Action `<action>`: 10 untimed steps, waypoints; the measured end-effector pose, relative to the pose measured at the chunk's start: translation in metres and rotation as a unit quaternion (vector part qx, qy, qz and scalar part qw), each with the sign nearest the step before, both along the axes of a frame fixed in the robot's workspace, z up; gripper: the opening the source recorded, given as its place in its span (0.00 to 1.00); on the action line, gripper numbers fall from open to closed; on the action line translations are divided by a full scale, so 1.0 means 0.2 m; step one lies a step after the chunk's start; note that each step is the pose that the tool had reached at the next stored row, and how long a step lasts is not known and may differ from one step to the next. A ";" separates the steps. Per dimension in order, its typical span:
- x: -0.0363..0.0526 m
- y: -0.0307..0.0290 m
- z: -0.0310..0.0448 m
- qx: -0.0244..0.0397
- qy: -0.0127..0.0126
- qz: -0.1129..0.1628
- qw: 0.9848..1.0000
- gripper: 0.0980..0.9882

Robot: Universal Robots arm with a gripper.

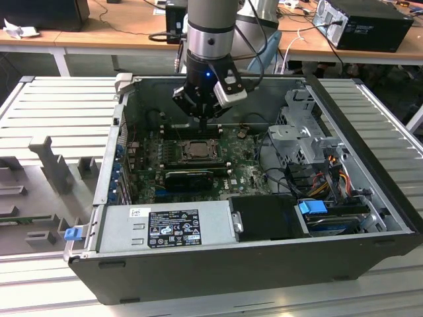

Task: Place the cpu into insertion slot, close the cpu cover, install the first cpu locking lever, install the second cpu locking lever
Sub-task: 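Install the first cpu locking lever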

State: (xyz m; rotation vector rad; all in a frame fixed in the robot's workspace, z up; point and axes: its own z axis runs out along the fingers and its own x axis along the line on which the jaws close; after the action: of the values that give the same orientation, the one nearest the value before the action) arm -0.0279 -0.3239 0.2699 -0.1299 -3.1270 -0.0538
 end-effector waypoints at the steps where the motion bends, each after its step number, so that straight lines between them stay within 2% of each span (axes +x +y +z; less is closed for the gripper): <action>1: 0.000 0.000 0.000 0.000 0.000 0.011 1.000 0.01; 3: 0.000 0.000 0.000 0.000 0.000 0.030 1.000 0.01; 10: -0.023 0.000 -0.002 0.000 0.000 0.036 0.999 0.01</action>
State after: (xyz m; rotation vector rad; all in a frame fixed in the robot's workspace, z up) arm -0.0325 -0.3239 0.2695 -0.0158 -3.1284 -0.0534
